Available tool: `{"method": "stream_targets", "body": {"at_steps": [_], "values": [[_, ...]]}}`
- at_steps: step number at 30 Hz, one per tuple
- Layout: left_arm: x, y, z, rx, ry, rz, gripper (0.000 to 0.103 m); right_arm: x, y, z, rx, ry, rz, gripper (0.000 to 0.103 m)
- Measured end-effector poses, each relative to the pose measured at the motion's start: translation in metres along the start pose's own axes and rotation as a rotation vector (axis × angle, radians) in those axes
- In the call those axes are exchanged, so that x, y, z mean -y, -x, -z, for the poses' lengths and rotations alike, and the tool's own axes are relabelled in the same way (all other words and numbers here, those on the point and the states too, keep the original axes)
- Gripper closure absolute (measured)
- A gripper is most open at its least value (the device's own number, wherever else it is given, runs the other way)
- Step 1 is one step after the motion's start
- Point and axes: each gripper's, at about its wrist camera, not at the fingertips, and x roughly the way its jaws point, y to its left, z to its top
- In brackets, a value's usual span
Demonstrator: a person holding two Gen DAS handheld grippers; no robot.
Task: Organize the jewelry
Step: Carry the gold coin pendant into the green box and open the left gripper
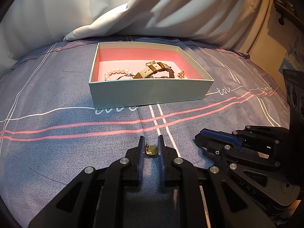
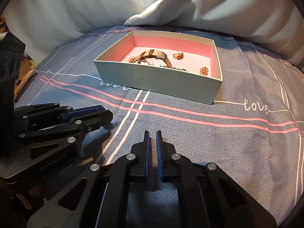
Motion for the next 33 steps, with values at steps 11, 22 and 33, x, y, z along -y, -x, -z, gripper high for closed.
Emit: {"method": "stream_targets", "body": {"at_steps": [11, 22, 33], "values": [[0.004, 0.022, -0.044, 0.099, 0.015, 0.005, 0.09, -0.007, 0.019, -0.055, 0.088, 0.053, 0.002, 0.095], [-0.015, 0.013, -0.114, 0.146, 0.034, -0.023, 0.09, 0.019, -0.005, -0.113, 0.073, 0.025, 0.043, 0.095], [-0.025, -0.018, -0.132, 0.084, 0.056, -0.051, 0.09, 0.025, -0.026, -0.128, 0.03, 0.021, 0.061, 0.095]]}}
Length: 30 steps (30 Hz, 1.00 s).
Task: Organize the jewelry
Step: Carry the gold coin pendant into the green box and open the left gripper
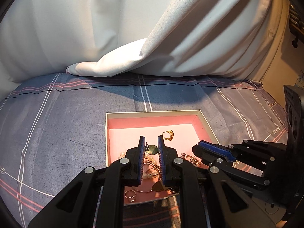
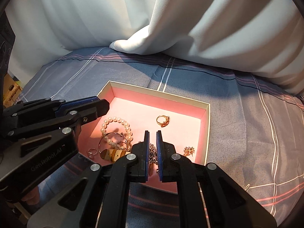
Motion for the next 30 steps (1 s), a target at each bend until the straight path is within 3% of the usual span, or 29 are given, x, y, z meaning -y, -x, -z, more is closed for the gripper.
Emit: {"method": "stream_targets", "body": {"at_steps": [30], "values": [[0.002, -0.027, -0.004, -0.062, 0.007, -0.002, 0.09, 0.005, -0.011, 0.004, -0.035, -0.013, 0.023, 0.095]]}}
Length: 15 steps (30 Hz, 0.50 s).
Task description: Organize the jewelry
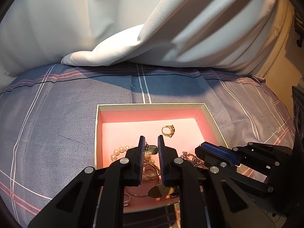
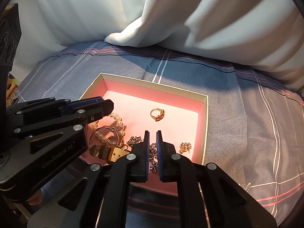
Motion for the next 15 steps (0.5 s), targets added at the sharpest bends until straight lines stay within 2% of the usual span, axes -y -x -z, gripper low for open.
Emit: {"method": "stream_targets", "body": {"at_steps": [1, 2, 3, 4, 5, 6, 7, 8, 11, 15], "values": [[0.0, 0.0, 0.0, 0.004, -0.003, -0.003, 0.089, 0.0, 0.0, 0.001, 0.001, 0.001, 0.002, 0.095], [0.001, 0.001, 0.0, 0.006, -0.005, -0.009, 0.08, 0.0, -0.001, 0.001, -0.004, -0.001, 0.0, 0.093], [0.0, 0.002, -0.001, 0.009, -0.001, -0.024, 0.052, 0.0, -0.001, 0.002, -0.008, -0.002, 0.011, 0.073], [-0.001, 0.005, -0.001, 0.029, 0.013, -0.048, 0.036, 0.0, 0.0, 0.003, 0.001, 0.001, 0.035, 0.029], [-0.004, 0.01, -0.002, 0.063, 0.032, -0.076, 0.013, -0.001, 0.004, 0.005, 0.03, 0.011, 0.077, 0.017], [-0.007, 0.016, -0.002, 0.101, 0.048, -0.09, 0.01, -0.002, 0.008, 0.006, 0.058, 0.026, 0.101, 0.009], [-0.009, 0.019, -0.003, 0.119, 0.058, -0.082, 0.009, -0.001, 0.01, 0.007, 0.066, 0.032, 0.103, 0.009], [-0.011, 0.02, -0.004, 0.117, 0.062, -0.065, 0.006, -0.001, 0.009, 0.008, 0.058, 0.029, 0.094, 0.008], [-0.008, 0.022, -0.002, 0.115, 0.038, -0.049, 0.006, 0.0, 0.008, 0.011, 0.055, 0.018, 0.084, 0.006], [0.004, 0.048, 0.013, 0.212, -0.02, -0.056, 0.006, -0.006, 0.027, 0.029, 0.125, -0.021, 0.055, 0.006]]}}
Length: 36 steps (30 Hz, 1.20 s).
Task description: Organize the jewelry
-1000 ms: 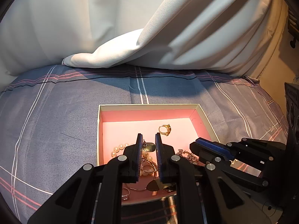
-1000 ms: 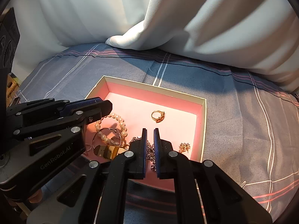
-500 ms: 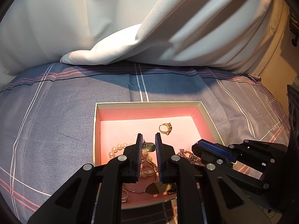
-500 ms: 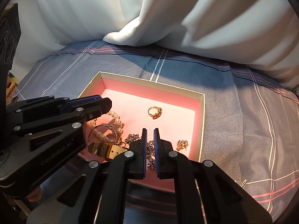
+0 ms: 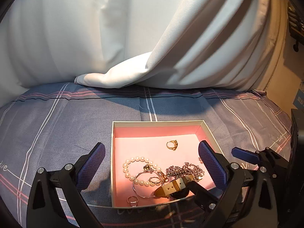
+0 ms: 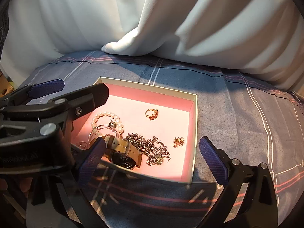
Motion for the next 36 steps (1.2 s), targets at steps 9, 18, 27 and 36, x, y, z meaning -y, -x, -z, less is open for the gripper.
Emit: {"method": "stream_targets", "body": {"at_steps": [9, 18, 27, 36], "values": [[0.031, 0.156, 0.05, 0.374, -0.064, -0.023, 0.006, -0.037, 0.135, 0.08, 0.392, -0.049, 0.091, 0.006], [0.049, 0.211, 0.081, 0.436, -0.059, -0.058, 0.006, -0.048, 0.202, 0.109, 0.572, -0.047, 0.152, 0.006], [0.047, 0.219, 0.093, 0.437, -0.053, -0.079, 0.006, -0.049, 0.203, 0.116, 0.553, -0.059, 0.133, 0.006], [0.048, 0.225, 0.098, 0.44, -0.065, -0.08, 0.006, -0.056, 0.21, 0.122, 0.568, -0.048, 0.122, 0.006]]}}
